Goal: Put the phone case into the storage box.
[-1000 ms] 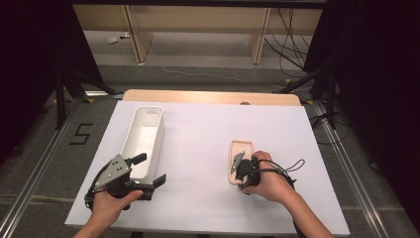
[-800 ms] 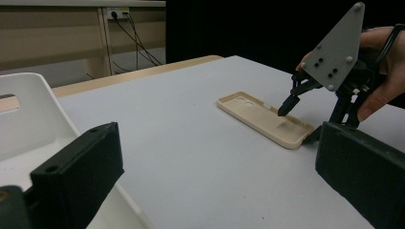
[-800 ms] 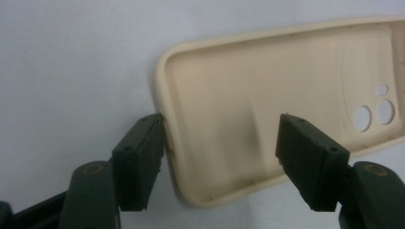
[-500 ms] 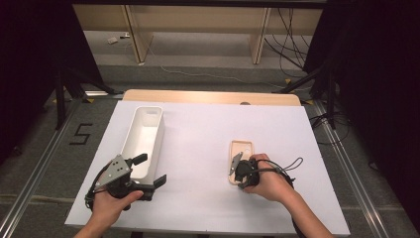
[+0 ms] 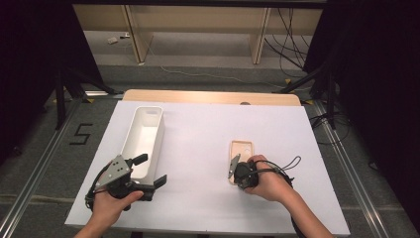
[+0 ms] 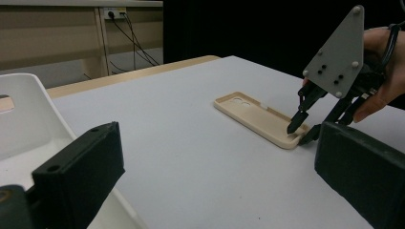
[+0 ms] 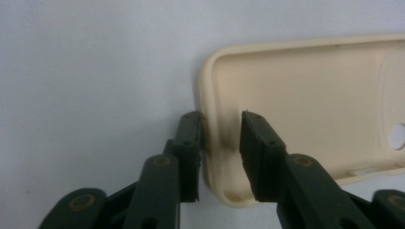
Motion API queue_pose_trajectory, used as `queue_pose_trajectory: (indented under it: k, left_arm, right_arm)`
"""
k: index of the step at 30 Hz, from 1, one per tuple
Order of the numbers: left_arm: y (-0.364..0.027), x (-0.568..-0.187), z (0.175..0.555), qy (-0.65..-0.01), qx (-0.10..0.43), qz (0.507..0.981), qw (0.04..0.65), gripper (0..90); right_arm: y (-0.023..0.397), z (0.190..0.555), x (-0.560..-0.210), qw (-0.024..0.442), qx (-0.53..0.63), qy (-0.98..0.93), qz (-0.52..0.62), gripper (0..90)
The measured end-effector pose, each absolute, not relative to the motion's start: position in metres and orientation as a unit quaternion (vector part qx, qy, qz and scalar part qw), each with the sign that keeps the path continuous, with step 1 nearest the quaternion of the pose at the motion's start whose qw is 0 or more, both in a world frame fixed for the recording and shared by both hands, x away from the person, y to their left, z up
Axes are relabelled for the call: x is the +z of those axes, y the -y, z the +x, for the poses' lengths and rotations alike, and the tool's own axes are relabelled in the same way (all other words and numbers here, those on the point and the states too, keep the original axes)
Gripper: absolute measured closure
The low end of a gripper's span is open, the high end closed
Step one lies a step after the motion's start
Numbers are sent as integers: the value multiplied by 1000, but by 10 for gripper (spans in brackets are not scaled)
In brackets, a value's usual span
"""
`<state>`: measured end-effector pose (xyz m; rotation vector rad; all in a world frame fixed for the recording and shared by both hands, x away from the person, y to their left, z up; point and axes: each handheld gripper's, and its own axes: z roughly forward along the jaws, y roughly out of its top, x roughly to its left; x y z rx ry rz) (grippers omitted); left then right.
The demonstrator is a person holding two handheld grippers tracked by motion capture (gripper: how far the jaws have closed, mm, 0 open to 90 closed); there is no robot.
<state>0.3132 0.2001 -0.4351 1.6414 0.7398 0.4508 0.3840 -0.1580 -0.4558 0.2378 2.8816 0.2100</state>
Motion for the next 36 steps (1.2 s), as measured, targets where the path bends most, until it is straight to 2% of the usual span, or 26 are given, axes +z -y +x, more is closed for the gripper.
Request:
queue_pose_trajectory:
  k: [15, 36]
  left_arm:
    - [-199, -435, 313, -320, 192, 708, 600, 25]
    - [-199, -436, 312, -318, 191, 710, 599, 28]
  right_arm:
    - [156, 378, -456, 124, 59, -988, 64, 841]
    - [160, 373, -456, 134, 71, -987, 50, 874]
